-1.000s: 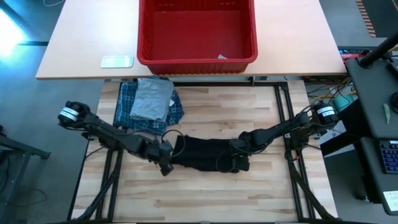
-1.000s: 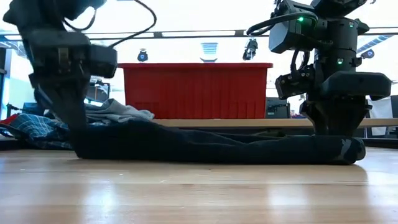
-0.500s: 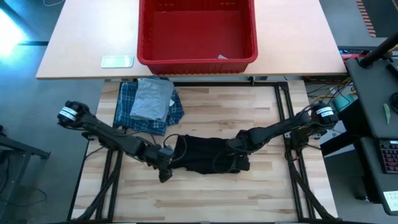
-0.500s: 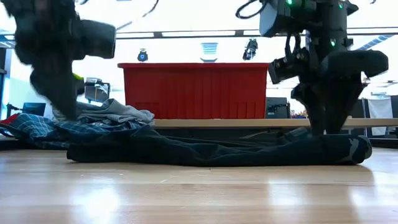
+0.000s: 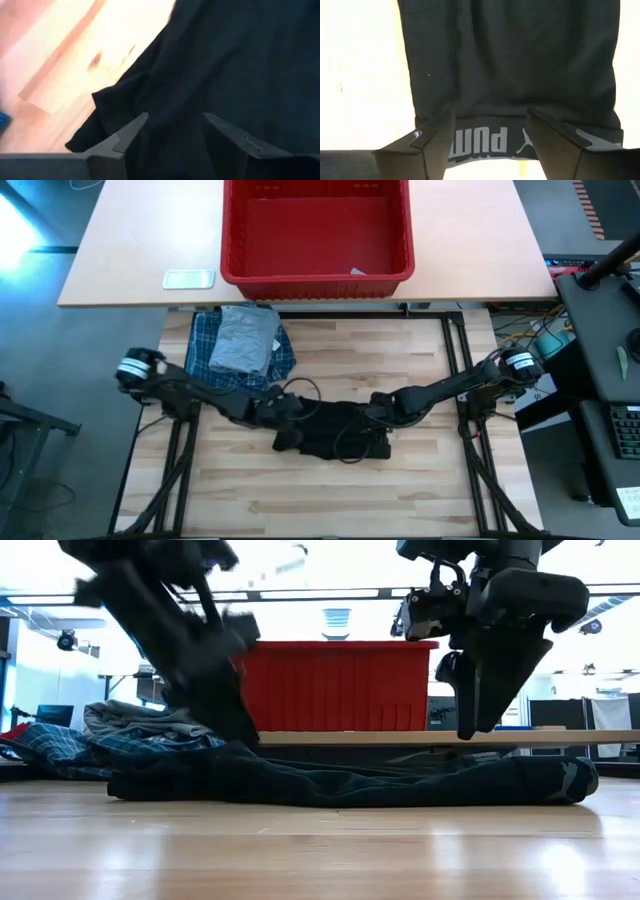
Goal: Fold Laundry from Bin
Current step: Fold the black underwear
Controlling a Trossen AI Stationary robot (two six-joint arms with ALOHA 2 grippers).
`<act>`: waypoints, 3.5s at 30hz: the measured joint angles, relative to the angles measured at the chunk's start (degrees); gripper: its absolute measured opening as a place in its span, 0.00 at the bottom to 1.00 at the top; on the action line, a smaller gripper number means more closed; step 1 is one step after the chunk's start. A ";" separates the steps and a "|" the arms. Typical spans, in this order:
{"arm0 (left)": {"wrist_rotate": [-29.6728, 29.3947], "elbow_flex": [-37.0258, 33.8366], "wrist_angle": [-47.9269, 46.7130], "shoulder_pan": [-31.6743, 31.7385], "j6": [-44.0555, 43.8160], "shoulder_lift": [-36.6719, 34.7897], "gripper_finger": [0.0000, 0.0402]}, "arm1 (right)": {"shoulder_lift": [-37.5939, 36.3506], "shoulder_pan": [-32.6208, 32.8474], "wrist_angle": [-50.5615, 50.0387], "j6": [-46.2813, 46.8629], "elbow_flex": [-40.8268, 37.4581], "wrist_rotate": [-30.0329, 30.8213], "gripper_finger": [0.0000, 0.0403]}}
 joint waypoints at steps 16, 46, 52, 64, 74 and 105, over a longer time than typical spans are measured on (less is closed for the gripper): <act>-3.16 7.46 -31.04 -2.25 -7.55 3.34 0.38 | 2.19 0.84 8.88 0.24 -0.42 1.56 0.75; 11.93 -8.74 -9.20 9.01 -22.60 -16.74 0.38 | 13.23 2.35 0.64 -4.56 13.77 -0.07 0.77; 18.14 -8.48 -9.07 12.39 -26.19 -10.52 0.38 | 13.22 2.35 -3.23 -3.73 17.14 0.18 0.77; 16.91 0.33 -14.20 12.12 -25.58 1.71 0.38 | 13.16 2.35 -5.70 -0.78 17.75 0.19 0.76; 7.74 1.68 -18.75 9.07 -30.32 -2.90 0.03 | 13.12 2.35 -8.89 -0.41 17.75 0.21 0.76; 5.96 -0.63 -51.99 2.37 -54.47 -11.62 0.00 | 13.01 1.20 -7.68 -3.97 17.51 3.20 0.78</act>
